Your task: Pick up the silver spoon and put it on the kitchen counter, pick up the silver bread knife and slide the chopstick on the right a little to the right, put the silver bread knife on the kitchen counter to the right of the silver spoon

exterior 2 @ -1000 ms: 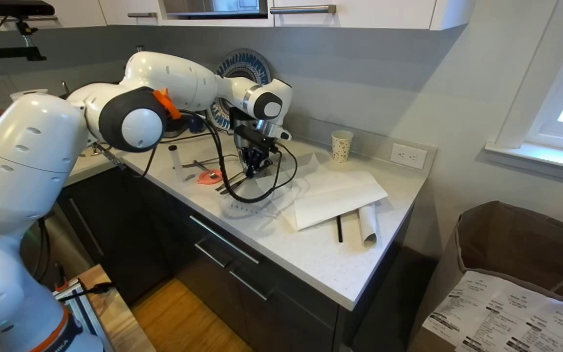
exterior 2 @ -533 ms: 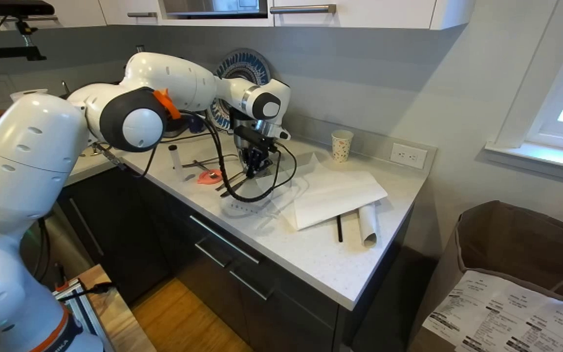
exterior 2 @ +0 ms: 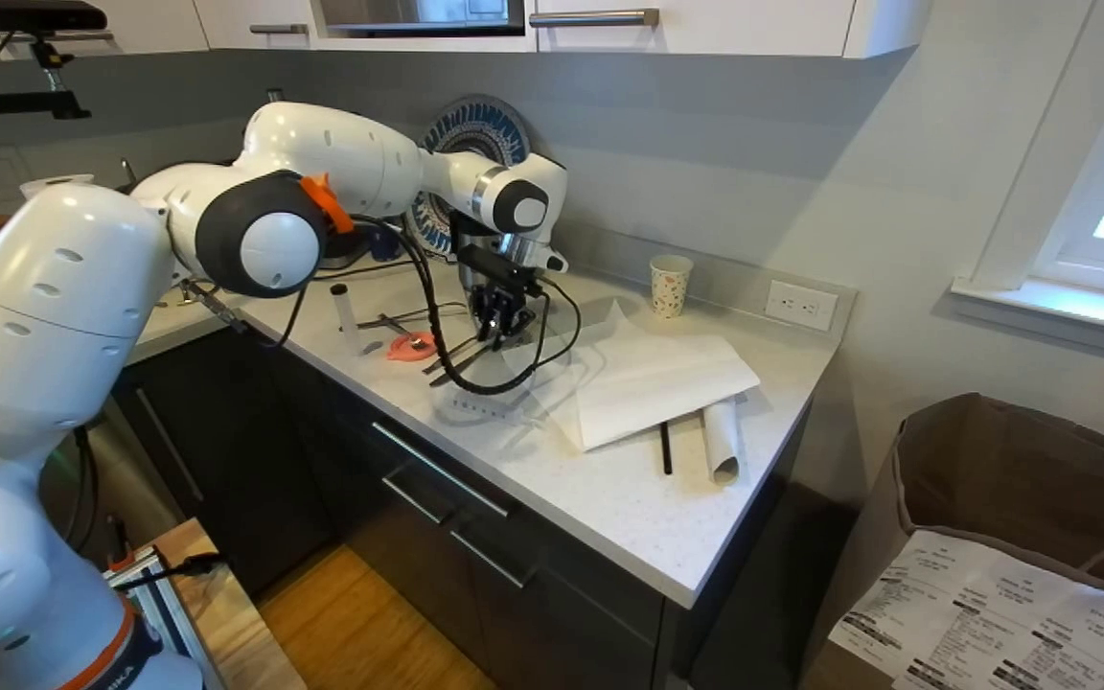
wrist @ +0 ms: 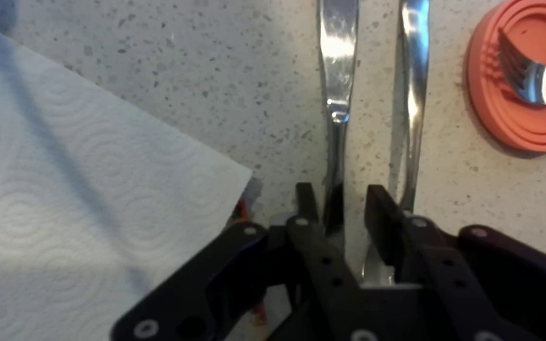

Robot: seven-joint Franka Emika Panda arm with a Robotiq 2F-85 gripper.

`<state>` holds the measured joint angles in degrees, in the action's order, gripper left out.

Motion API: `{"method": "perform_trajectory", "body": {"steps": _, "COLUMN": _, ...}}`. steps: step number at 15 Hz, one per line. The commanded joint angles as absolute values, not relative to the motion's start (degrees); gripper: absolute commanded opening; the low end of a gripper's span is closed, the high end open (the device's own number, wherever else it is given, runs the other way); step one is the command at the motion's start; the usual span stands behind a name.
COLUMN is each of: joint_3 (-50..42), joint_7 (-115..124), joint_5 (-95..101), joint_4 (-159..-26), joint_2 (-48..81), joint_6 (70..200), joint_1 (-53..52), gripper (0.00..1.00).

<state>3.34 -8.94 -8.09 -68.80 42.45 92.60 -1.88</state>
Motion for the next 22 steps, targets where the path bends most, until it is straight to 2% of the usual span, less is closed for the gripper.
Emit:
{"method": "perform_trajectory", "body": {"steps": 1, "joint_3": 3.52, "joint_7": -7.73, "joint_5": -7.24, "joint_4": -68.30, "joint_2": 42.43, "joint_6": 92.76, "joint_1": -1.95, "gripper": 0.65}}
{"method": "perform_trajectory", "body": {"steps": 2, "joint_3": 3.45, "joint_7": -7.61, "joint_5": -7.19, "joint_4": -68.45, "joint_2": 42.12, "joint_6": 92.67, "joint_1": -1.94, "gripper": 0.69}}
{"method": "perform_trajectory", "body": {"steps": 5, "joint_3": 3.21, "joint_7": -7.49, "joint_5": -6.95, "joint_4": -70.45, "joint_2": 39.18, "joint_6": 92.79, "joint_1": -1.75, "gripper": 0.98}}
{"method": "perform_trajectory", "body": {"steps": 6, "joint_3": 3.20, "joint_7": -7.55, "joint_5": -7.01, "joint_4": -71.14, "joint_2": 38.01, "joint_6": 92.84, "joint_1": -1.63, "gripper": 1.00}}
{"method": "perform_trajectory", "body": {"steps": 14, "joint_3": 1.34, "joint_7": -2.74, "joint_5": 1.42, "joint_4": -85.85, "joint_2": 22.47, "joint_6": 98.99, "joint_1": -4.54, "gripper": 1.00}}
{"method": "perform_trajectory", "body": {"steps": 22, "joint_3": 2.76, "joint_7": 3.34, "joint_5": 9.98, "joint_4": -106.82, "joint_2": 6.42, "joint_6": 112.56, "joint_1": -6.64, "gripper": 1.00}}
